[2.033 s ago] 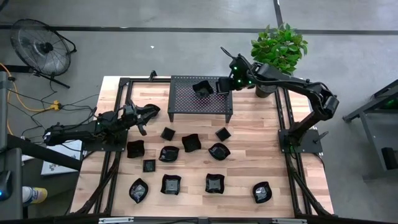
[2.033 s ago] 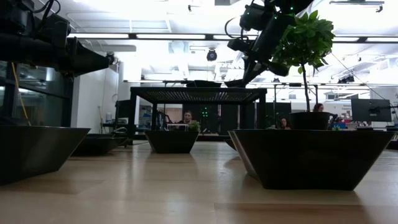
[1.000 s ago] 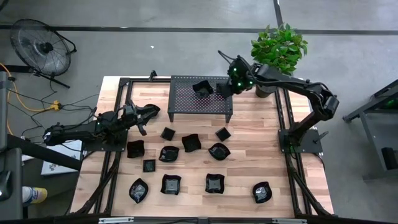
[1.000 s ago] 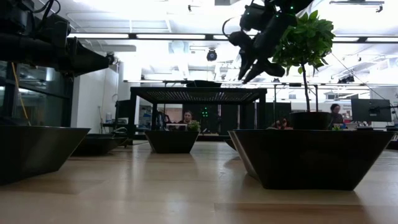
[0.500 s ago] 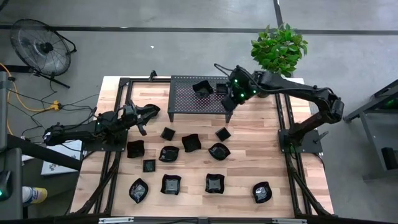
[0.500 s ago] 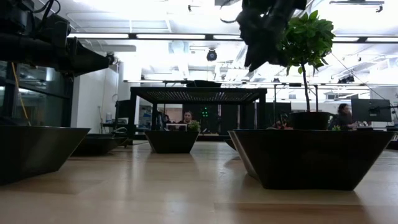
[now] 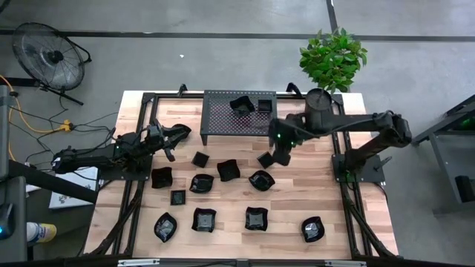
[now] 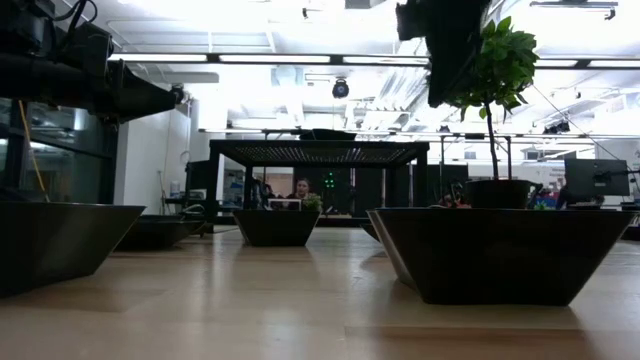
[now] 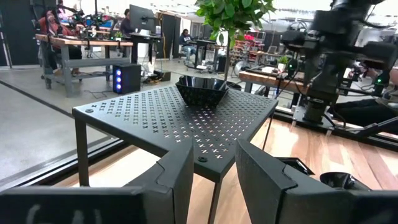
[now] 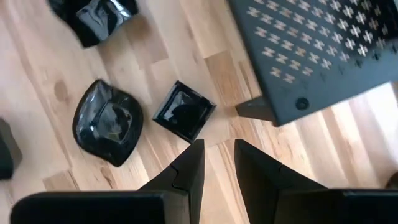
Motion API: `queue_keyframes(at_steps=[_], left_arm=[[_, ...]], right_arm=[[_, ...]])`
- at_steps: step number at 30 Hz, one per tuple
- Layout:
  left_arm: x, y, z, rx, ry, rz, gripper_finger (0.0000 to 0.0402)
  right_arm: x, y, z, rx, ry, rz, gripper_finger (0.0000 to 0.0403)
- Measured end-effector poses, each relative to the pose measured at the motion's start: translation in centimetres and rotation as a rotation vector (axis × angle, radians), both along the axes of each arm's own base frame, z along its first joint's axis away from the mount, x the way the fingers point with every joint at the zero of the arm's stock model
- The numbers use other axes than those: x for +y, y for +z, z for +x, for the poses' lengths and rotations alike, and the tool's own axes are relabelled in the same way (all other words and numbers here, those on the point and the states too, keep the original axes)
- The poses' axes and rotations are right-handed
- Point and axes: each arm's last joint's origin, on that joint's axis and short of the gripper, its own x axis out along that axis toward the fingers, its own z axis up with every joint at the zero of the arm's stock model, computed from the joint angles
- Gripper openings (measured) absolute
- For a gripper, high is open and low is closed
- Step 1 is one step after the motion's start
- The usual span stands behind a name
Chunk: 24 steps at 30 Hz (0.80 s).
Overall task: Pick & Place Mini shaped plates
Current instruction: Stack the square plate on top of the square plate on the shelf
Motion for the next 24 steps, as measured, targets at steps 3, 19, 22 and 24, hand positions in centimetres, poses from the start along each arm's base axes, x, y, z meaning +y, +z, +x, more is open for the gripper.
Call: queue_keyframes(at_steps=[3, 19, 22, 24], left_arm=[[0.0, 0.0, 0.0, 0.000, 0.000, 0.000, 0.0117], [0.0, 0.0, 0.0, 0.000, 0.000, 0.000, 0.0117], [0.0, 0.0, 0.0, 0.000, 0.000, 0.000, 0.0117], [0.0, 0.0, 0.0, 0.000, 0.000, 0.000, 0.0117]], right_arm=[[1.5, -0.1, 0.1, 0.008, 0.081, -0.047, 0.0083], [4.9, -11.5, -2.7, 0.199, 0.508, -0.231, 0.0083], [4.9, -13.1, -2.7, 0.140, 0.541, -0.255, 0.0083], [4.9, -13.9, -2.7, 0.098, 0.571, -0.275, 0.0083]])
